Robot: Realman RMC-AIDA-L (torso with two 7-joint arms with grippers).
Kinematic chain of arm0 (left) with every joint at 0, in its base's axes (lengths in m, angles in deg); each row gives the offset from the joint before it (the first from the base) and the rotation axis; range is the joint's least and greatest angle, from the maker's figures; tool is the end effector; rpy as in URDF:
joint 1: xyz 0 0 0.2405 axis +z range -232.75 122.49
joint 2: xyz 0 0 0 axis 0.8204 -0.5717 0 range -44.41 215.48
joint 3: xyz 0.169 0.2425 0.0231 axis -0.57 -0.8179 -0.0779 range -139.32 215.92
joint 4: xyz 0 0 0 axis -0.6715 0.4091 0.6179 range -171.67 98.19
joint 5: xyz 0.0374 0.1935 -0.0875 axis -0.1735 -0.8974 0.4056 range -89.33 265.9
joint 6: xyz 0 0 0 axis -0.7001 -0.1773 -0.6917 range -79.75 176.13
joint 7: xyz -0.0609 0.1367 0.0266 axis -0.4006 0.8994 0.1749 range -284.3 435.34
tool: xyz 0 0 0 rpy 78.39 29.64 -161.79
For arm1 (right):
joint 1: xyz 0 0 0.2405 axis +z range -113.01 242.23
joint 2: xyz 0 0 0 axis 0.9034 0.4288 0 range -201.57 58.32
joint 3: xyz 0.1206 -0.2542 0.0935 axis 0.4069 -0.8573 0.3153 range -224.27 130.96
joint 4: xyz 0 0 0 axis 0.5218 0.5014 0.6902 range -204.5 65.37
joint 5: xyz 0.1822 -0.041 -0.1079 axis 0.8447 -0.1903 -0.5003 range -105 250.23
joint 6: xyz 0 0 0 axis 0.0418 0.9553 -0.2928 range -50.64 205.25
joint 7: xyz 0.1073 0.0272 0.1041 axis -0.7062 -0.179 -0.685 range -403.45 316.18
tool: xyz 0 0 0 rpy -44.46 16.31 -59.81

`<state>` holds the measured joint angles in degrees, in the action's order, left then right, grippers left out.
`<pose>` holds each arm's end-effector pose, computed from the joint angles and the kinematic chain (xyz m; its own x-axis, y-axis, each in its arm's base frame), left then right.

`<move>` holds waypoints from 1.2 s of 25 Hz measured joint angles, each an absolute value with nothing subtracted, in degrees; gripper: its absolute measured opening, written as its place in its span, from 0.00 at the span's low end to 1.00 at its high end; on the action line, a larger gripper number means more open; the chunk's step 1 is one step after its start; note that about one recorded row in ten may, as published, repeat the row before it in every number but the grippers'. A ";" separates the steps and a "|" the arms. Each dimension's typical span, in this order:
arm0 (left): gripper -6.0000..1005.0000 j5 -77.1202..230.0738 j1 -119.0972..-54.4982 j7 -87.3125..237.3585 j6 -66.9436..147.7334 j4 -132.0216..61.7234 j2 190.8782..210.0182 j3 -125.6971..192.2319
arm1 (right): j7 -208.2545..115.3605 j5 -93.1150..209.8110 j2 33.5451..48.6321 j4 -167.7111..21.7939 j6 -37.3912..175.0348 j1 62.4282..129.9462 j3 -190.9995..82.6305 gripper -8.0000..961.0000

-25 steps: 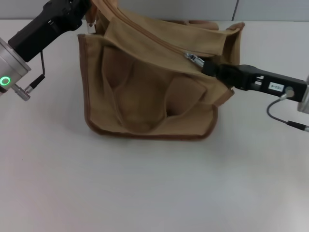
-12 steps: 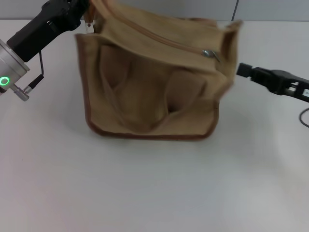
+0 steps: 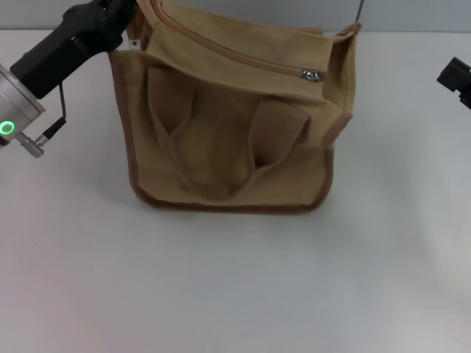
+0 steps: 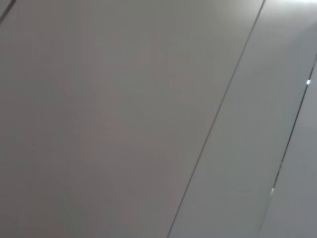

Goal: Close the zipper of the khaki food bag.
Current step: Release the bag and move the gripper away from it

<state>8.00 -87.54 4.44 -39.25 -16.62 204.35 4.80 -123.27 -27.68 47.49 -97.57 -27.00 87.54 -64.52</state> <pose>-0.2711 0.3857 0.0023 0.3319 0.1468 0.9318 0.6685 -0.7336 -0.1226 0.3200 0.3052 0.0251 0.3204 -0.2608 -0.9107 -0.6624 -0.7489 -0.0186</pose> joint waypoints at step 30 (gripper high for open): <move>0.71 22.17 -81.57 5.31 -60.55 -16.44 204.06 -10.79 | -106.58 -28.37 47.60 -88.64 -26.92 86.78 -70.73 0.59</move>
